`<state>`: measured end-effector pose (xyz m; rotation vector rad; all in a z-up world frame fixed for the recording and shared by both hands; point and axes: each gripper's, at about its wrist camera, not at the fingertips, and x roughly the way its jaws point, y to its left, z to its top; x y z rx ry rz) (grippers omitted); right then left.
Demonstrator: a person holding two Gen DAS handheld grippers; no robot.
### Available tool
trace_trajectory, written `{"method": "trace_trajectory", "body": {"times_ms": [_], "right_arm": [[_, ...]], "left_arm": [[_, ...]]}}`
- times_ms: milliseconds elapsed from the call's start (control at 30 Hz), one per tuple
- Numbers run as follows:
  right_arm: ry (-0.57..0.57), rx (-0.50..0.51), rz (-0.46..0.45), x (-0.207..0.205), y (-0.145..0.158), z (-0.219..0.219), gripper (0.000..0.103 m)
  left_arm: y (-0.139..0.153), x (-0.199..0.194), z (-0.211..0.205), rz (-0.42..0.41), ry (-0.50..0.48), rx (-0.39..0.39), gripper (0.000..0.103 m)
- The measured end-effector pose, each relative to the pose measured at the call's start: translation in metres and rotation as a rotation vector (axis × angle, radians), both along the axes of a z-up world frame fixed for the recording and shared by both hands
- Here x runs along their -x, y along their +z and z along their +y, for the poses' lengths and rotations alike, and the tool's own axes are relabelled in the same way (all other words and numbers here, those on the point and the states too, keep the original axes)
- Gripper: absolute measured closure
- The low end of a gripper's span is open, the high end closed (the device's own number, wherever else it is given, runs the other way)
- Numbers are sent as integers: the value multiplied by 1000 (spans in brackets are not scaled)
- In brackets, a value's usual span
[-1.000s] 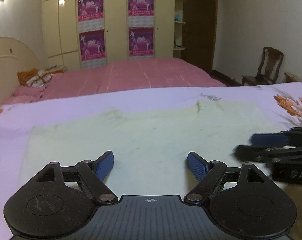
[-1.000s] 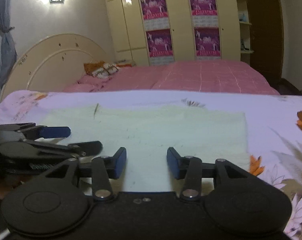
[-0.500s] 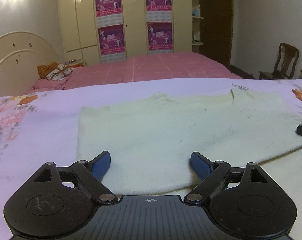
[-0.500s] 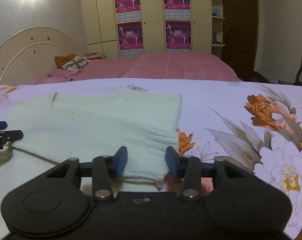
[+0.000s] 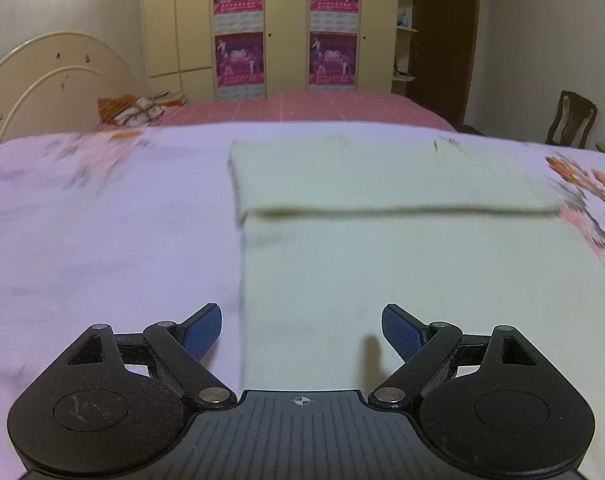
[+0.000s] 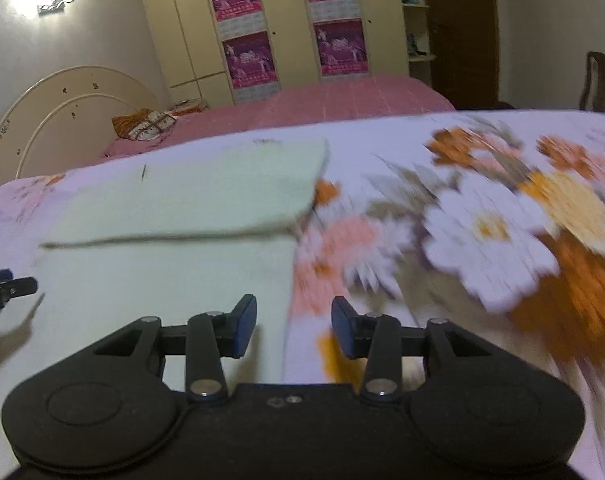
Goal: Fold small clothes
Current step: 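Grasp the sweater hem with both grippers and lift it toward the collar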
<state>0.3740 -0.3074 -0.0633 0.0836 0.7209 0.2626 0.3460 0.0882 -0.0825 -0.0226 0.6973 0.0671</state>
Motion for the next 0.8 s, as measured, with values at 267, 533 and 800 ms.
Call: {"method": "trace_trajectory", "body": {"times_ms": [267, 533, 800], "right_arm": [[-35, -132, 82, 85, 4, -29, 62], [-60, -263, 190, 170, -10, -50, 60], [-96, -428, 264, 221, -30, -61, 59]], "left_arm": [[9, 107, 20, 40, 1, 55, 33], [2, 186, 44, 106, -10, 307, 54], [-33, 219, 67, 150, 12, 727, 60]]}}
